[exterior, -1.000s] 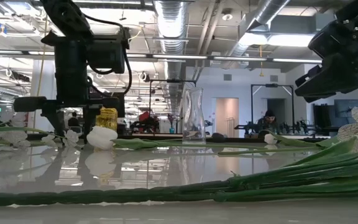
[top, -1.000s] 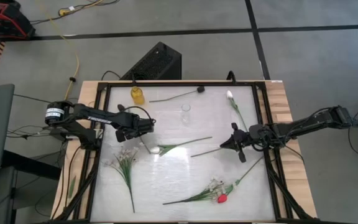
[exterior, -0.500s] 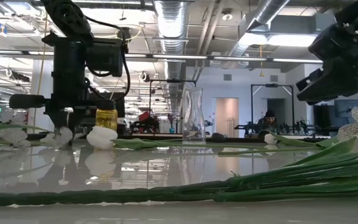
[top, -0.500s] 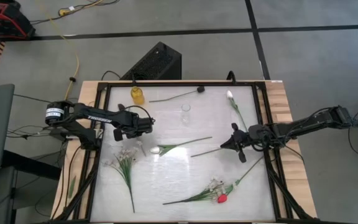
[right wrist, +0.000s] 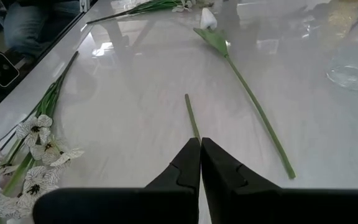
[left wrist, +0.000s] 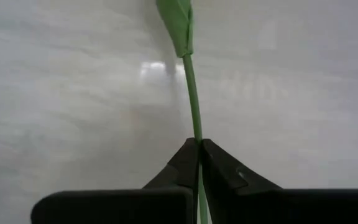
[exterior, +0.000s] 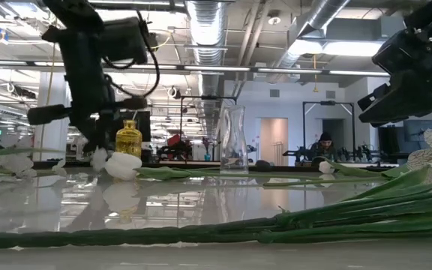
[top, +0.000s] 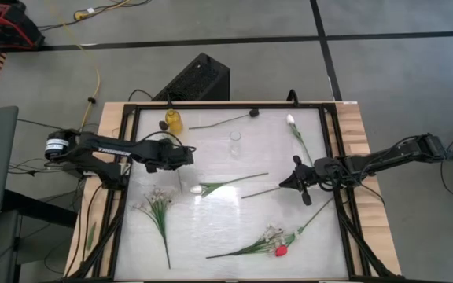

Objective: Sort flowers into vase by color
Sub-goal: Put the bottom black flower into the yellow flower vase

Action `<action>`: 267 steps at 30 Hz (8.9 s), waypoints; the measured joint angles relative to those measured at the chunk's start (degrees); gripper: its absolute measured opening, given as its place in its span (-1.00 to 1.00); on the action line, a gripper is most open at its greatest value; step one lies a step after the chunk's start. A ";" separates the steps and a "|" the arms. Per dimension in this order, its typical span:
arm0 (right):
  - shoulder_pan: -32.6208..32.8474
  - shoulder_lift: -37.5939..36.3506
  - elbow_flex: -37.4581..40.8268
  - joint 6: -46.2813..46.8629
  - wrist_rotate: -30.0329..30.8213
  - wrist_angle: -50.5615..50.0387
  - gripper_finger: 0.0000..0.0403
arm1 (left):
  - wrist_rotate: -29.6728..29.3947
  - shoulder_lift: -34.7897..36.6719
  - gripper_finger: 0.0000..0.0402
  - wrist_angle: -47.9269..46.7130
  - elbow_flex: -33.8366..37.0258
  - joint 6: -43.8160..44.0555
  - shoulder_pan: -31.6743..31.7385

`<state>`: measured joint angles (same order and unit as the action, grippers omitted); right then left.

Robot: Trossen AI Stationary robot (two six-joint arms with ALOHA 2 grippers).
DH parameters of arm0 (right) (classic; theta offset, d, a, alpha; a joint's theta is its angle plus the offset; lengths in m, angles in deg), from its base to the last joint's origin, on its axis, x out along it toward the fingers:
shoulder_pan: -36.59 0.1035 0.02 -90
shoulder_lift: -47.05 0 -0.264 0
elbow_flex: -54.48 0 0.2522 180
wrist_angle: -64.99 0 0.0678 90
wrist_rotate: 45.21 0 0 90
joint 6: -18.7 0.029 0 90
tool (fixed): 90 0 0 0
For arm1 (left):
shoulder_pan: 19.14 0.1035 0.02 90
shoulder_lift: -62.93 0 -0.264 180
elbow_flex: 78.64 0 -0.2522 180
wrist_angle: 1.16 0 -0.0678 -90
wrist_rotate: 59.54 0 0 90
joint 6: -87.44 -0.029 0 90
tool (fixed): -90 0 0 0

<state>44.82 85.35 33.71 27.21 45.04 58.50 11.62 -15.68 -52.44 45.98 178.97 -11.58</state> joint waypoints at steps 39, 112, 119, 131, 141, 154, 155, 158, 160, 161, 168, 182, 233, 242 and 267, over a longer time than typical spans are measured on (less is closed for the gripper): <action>-0.02 -0.02 -0.02 0.12 0.16 7.06 -0.79 | -12.06 2.90 -0.97 16.72 -0.20 -4.57 -7.41; -0.45 -0.02 -0.02 1.63 0.24 8.39 -0.79 | 10.99 -21.11 -1.00 -1.91 -20.75 -133.74 5.10; -0.45 -0.02 -0.02 1.62 0.24 8.80 -0.79 | 4.26 -15.82 -1.00 -10.51 -27.44 -132.24 1.69; -0.45 0.00 -0.02 1.57 0.24 9.71 -0.79 | -32.06 -7.17 -1.00 -17.29 -30.42 -145.88 -1.58; -0.44 -0.02 -0.02 1.57 0.24 9.99 -0.79 | -56.79 -7.50 -1.00 -16.70 -30.38 -162.97 -0.18; -0.44 -0.01 -0.02 3.65 0.24 9.86 -0.79 | -55.90 -6.73 -1.00 -17.04 -30.36 -166.08 15.11; -0.44 0.00 -0.02 3.63 0.27 9.88 -0.79 | -55.92 -6.73 -1.00 -17.03 -30.36 -166.12 16.22; -0.48 0.00 -0.02 3.61 2.06 9.86 -0.79 | -55.92 -6.73 -1.00 -17.03 -30.36 -166.91 19.10; -0.50 0.00 -0.03 3.58 2.93 9.87 -0.79 | -55.80 -6.73 -1.00 -17.03 -30.36 -167.00 20.63; -0.50 0.00 -0.03 3.57 3.22 9.86 -0.79 | -55.71 -6.73 -1.00 -17.02 -30.36 -167.08 21.33; -0.50 0.00 -0.02 3.46 4.50 9.88 -0.79 | -55.02 -6.73 -1.00 -15.96 -30.38 -168.38 23.98; -0.50 -0.02 -0.04 3.48 4.55 9.88 -0.79 | -52.29 -6.73 -1.00 -13.92 -30.38 -171.59 24.76; -0.50 -0.02 -0.04 3.57 4.48 9.73 -0.79 | -53.52 -12.91 -1.00 -14.68 -30.45 -170.84 25.54; -0.48 0.00 -0.04 2.95 4.48 9.77 -0.79 | -53.82 -11.31 -1.00 -16.04 -33.51 -170.18 24.93; -0.36 -0.11 -1.93 1.38 4.14 16.27 -0.79 | -37.02 -4.40 -1.00 -15.28 -38.27 -159.86 1.26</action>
<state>44.46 85.24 31.78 28.59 49.18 74.76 -25.40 -20.08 -67.72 7.70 19.11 -10.32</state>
